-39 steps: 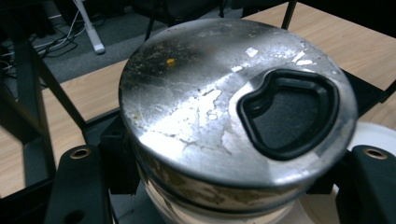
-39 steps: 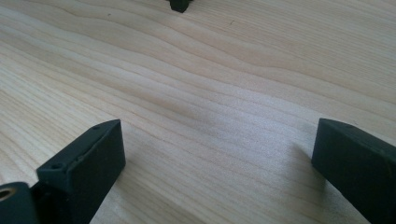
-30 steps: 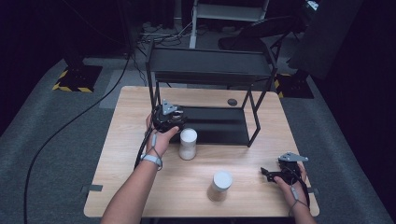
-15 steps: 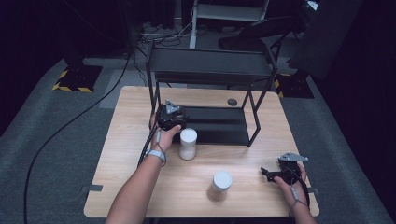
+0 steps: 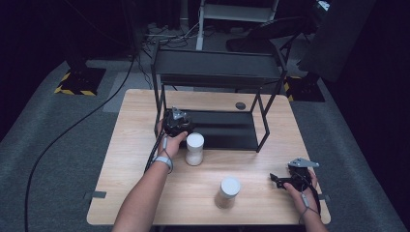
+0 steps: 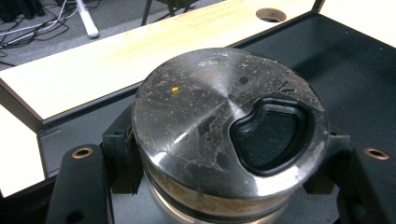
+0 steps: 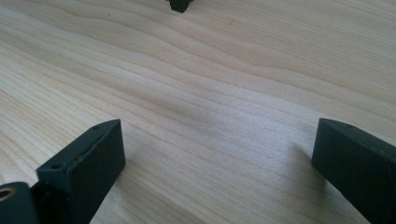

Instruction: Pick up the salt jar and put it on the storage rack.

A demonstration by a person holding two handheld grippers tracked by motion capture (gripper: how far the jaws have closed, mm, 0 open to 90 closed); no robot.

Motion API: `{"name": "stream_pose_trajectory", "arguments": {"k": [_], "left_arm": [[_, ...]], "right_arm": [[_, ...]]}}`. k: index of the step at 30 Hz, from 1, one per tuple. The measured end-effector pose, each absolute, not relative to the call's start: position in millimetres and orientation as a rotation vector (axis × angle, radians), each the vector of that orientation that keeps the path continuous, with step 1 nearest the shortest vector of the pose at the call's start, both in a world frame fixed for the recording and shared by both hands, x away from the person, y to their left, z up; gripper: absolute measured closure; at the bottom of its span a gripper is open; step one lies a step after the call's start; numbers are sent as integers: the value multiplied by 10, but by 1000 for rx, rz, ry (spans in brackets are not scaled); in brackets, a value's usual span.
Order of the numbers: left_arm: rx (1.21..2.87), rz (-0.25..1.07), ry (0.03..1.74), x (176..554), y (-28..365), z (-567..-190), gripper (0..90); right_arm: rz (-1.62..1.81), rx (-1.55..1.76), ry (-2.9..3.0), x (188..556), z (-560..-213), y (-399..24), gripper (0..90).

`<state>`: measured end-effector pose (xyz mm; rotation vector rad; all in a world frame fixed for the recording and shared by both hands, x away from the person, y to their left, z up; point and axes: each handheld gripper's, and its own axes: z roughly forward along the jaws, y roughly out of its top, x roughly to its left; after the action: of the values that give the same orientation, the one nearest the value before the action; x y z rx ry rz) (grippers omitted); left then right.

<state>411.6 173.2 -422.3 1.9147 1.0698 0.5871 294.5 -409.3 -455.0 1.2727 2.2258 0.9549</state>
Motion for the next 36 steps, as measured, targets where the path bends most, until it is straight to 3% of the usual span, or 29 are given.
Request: {"name": "stream_pose_trajectory", "arguments": {"k": [9, 12, 19, 21, 36], "left_arm": [[1954, 624, 1056, 4109, 1669, -4172, 297], [1910, 629, 1055, 4072, 1682, -4141, 213], [1929, 723, 1017, 3934, 1611, -3915, 200], [1904, 691, 1026, 3916, 1668, -3873, 162], [1839, 672, 984, 3338, 2089, -3541, 132]], "right_arm": [[955, 1273, 2226, 2945, -4550, -4093, 26], [955, 1273, 2226, 2945, -4550, -4093, 26], [955, 1273, 2226, 2945, -4550, -4093, 26], [955, 1273, 2226, 2945, -4550, -4093, 26], [954, 1269, 2231, 2957, -4547, -4098, 24]]}}
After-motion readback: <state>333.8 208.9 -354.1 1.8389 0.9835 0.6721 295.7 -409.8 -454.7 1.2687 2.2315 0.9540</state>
